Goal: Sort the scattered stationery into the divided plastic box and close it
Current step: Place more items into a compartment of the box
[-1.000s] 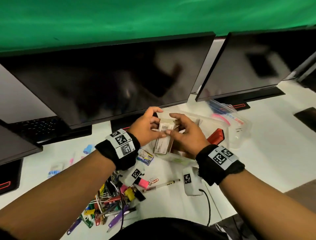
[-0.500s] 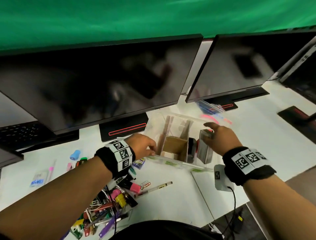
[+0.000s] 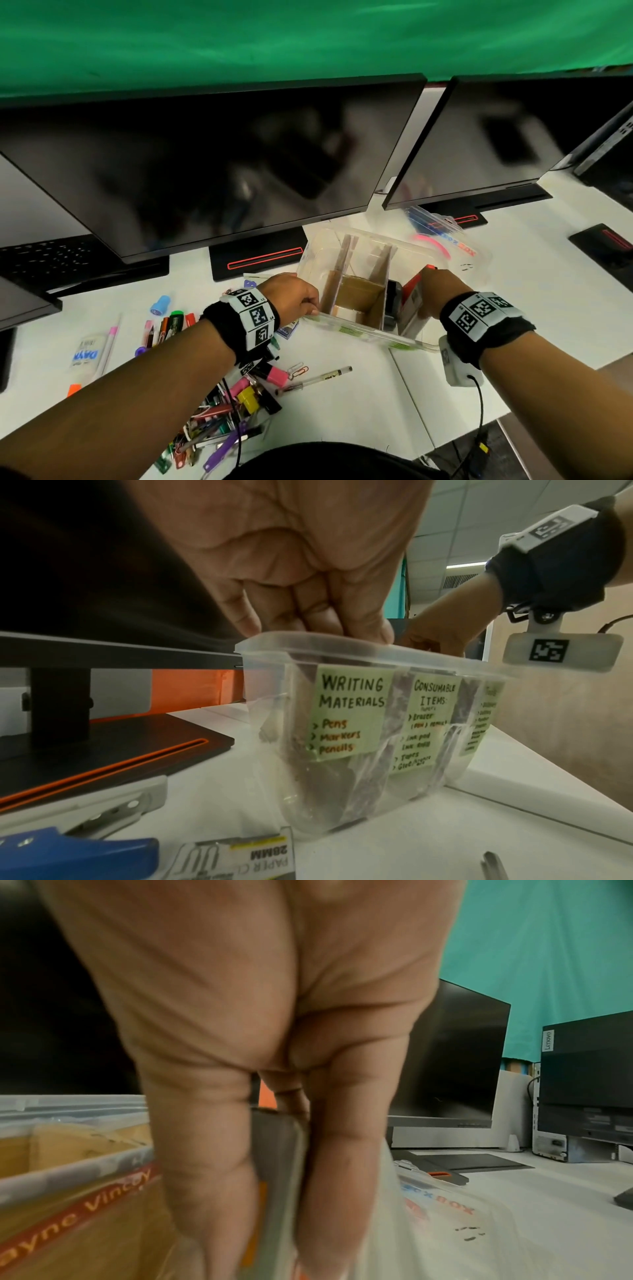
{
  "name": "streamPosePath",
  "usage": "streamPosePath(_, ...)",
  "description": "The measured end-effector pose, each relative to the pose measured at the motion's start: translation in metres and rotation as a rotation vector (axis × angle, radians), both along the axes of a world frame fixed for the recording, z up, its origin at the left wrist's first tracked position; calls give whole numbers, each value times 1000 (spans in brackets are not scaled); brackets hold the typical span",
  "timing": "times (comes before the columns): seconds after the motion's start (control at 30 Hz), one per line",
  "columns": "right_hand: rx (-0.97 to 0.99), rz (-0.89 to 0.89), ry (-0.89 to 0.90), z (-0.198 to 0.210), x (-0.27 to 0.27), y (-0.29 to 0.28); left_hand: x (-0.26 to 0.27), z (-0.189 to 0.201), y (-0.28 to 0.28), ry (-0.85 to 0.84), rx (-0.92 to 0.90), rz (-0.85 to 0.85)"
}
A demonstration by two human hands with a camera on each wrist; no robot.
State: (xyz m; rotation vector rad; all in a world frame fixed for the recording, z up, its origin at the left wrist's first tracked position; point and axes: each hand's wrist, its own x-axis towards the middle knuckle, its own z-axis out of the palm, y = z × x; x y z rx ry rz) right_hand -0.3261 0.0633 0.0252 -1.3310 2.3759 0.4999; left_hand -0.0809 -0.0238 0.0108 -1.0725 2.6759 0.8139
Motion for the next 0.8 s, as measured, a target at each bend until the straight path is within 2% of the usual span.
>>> streamPosePath(0.17, -2, -16, 58, 3, 6, 3, -1, 1, 1, 7, 4, 13)
streamPosePath(0.3, 24, -107, 4, 2, 6, 5, -1, 0, 2, 4, 18, 23)
streamPosePath(0.47, 7, -138, 19, -13, 5, 3, -2, -2, 3, 0, 20, 34)
streamPosePath(0.8, -91, -40, 13, -20, 6, 1, -2, -5, 10, -15, 27, 23)
